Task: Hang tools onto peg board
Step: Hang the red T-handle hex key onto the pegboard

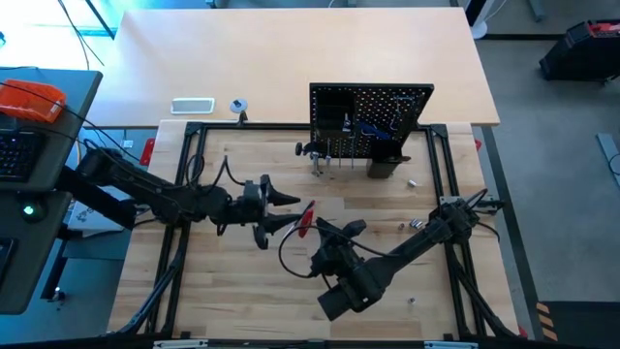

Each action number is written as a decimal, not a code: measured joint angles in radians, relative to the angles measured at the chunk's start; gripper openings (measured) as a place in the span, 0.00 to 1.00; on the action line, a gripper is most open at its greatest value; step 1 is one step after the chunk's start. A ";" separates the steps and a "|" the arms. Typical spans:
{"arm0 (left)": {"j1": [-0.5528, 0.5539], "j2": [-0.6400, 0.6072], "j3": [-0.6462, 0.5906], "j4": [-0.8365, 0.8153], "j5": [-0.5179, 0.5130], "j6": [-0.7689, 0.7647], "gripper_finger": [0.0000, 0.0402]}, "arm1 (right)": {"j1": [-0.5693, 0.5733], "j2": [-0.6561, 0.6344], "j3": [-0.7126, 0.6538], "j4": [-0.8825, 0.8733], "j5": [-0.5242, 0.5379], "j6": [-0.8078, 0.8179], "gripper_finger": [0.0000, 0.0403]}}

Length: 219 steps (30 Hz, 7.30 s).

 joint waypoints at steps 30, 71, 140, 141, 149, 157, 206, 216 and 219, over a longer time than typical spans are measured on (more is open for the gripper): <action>-0.023 -0.036 0.001 -0.142 0.005 -0.028 0.51 | -0.043 0.000 -0.001 -0.010 -0.029 -0.034 0.00; -0.040 0.015 0.044 -0.236 -0.172 0.059 0.37 | -0.088 0.000 -0.001 0.284 -0.037 -0.356 0.00; -0.051 0.163 0.604 -1.160 0.011 0.770 0.10 | 0.439 -0.200 0.129 -0.097 -0.441 0.396 0.41; -0.041 0.168 0.604 -1.137 0.008 0.782 0.10 | 0.439 -0.200 0.129 -0.097 -0.463 0.412 0.41; 0.031 0.226 0.604 -1.023 0.050 0.865 0.10 | 0.463 -0.195 0.114 -0.097 -0.574 0.535 0.41; 0.074 0.279 0.603 -0.947 0.050 0.955 0.10 | 0.472 -0.193 -0.011 -0.096 -0.739 0.701 0.41; 0.082 0.314 0.603 -0.943 0.263 0.986 0.10 | 0.063 -0.193 -0.072 0.321 -0.342 -0.226 0.41; 0.071 0.314 0.603 -0.940 0.266 0.987 0.10 | 0.007 -0.193 -0.072 0.267 -0.422 -0.173 0.38; 0.071 0.314 0.603 -0.941 0.267 0.987 0.10 | -0.002 -0.193 -0.072 0.267 -0.430 -0.173 0.33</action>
